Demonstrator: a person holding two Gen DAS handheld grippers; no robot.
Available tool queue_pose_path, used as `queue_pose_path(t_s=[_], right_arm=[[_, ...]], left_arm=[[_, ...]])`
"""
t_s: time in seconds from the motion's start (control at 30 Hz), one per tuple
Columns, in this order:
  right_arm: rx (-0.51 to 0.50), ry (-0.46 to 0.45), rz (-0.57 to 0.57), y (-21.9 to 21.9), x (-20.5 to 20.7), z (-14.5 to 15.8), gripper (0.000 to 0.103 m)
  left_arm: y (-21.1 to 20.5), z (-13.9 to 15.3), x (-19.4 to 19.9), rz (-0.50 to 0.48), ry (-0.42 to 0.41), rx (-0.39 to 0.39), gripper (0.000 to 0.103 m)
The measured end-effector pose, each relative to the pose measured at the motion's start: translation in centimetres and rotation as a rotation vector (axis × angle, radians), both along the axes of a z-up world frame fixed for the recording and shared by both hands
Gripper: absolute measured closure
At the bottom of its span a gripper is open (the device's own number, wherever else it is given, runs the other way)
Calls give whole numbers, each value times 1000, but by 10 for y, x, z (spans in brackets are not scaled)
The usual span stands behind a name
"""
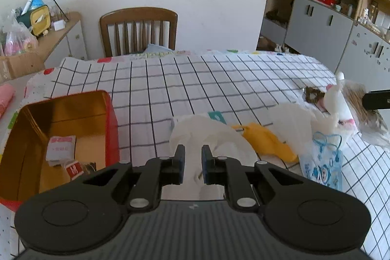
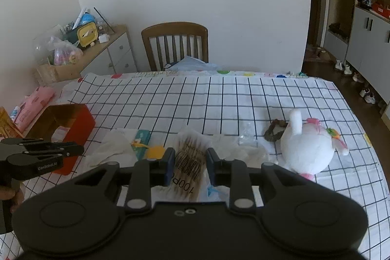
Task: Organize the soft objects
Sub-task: 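Lift the white cloth with the left tool while the right tool carries the swab pack toward the tin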
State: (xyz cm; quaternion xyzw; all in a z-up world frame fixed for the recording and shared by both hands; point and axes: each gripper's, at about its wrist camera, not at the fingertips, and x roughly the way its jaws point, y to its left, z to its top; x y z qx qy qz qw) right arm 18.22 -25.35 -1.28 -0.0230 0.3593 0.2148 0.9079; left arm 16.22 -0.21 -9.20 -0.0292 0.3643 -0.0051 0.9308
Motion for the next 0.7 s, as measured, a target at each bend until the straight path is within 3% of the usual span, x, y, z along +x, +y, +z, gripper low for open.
queue_pose_path(t_s=[0.2, 0.3, 0.33, 0.37, 0.4, 0.7], right_arm=[[-4, 34, -8, -2, -10, -11, 76], [-4, 44, -15, -5, -13, -14, 76], [-6, 45, -16, -5, -14, -14, 76], [-7, 46, -18, -6, -15, -14, 76], [-6, 48, -19, -6, -16, -14, 76], [-20, 61, -30, -8, -19, -18, 76]], left_arm=[[3, -13, -2, -6, 50, -44, 88], [2, -17, -2, -16, 53, -34, 74], [1, -17, -2, -19, 52, -36, 57], [1, -18, -1, -23, 50, -43, 27], [1, -17, -1, -26, 43, -49, 19], [-8, -31, 20, -79, 56, -25, 17]])
